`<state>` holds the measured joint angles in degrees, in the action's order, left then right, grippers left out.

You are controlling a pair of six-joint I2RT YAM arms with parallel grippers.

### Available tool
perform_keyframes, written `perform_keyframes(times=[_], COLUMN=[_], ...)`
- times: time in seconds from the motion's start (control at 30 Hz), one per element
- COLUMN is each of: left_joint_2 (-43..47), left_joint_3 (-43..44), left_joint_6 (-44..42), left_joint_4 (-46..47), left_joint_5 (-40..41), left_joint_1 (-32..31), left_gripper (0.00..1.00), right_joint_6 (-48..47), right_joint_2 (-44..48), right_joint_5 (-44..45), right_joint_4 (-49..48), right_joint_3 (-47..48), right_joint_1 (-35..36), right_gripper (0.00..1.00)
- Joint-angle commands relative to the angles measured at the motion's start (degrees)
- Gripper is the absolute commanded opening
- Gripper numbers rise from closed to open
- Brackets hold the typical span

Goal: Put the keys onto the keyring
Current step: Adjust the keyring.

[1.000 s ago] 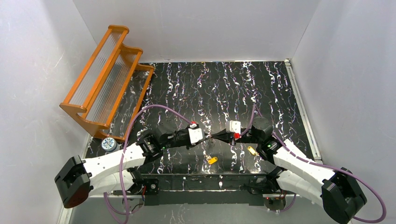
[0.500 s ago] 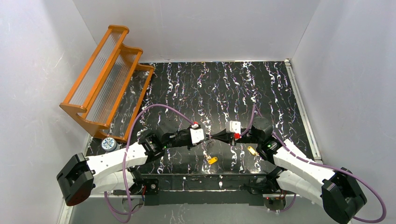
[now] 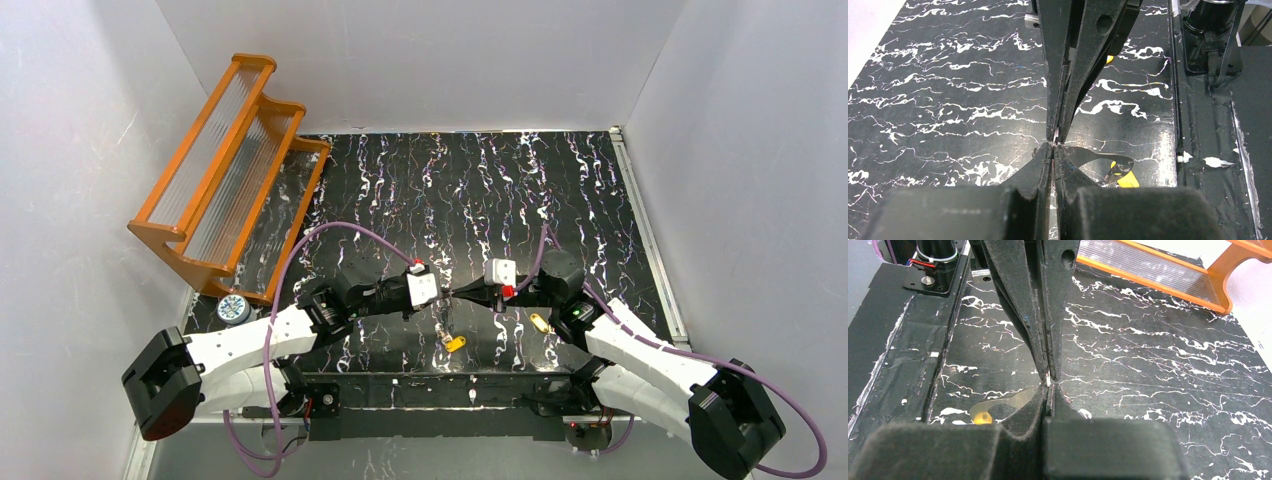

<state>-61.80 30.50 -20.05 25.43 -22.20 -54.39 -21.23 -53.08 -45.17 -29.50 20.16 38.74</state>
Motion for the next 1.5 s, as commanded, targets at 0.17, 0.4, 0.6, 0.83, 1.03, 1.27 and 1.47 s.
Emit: perform_keyframes(times=[0.17,0.4,0.6,0.83,1.03,1.27,1.47], left_joint_2=[0.67,3.33,5.36,7.78,4.72,0.43,-1.08], left_joint_3=[1.59,1.01,-1.45,-2.08,2.69,4.45,5.53], left_joint_6=[-3.29,-15.89,-31.41,-36.61,-21.39,-7.49,-0.99], left_joint_4=[-2.04,-6.25,-8.1,-10.51,-16.56,-17.17,-19.89], left_joint_5=[3.21,7.45,6.72,8.82,14.69,19.82,29.52], left_joint_1=[-0.01,-0.01,-0.19,-0.19,-0.19,-0.24,-0.21], left_gripper=[0.0,0.0,0.0,0.0,0.0,0.0,0.0], right_joint_6=[0.35,-0.8,-1.44,9.3,26.57,45.08,52.91], right_joint_2=[2.03,7.28,8.64,9.62,8.72,1.45,-5.84], right_joint_5=[1.54,8.8,10.76,20.9,37.58,42.65,30.44], right_joint_4=[-1.47,-1.89,-0.23,-2.51,4.9,27.87,37.44], right_joint_3=[1.23,-1.09,-0.48,-0.63,3.28,11.69,13.01], right_joint_1=[0.25,0.21,0.21,0.2,0.15,0.2,0.19], right_gripper=[0.29,0.83,0.98,0.99,0.99,0.99,0.86])
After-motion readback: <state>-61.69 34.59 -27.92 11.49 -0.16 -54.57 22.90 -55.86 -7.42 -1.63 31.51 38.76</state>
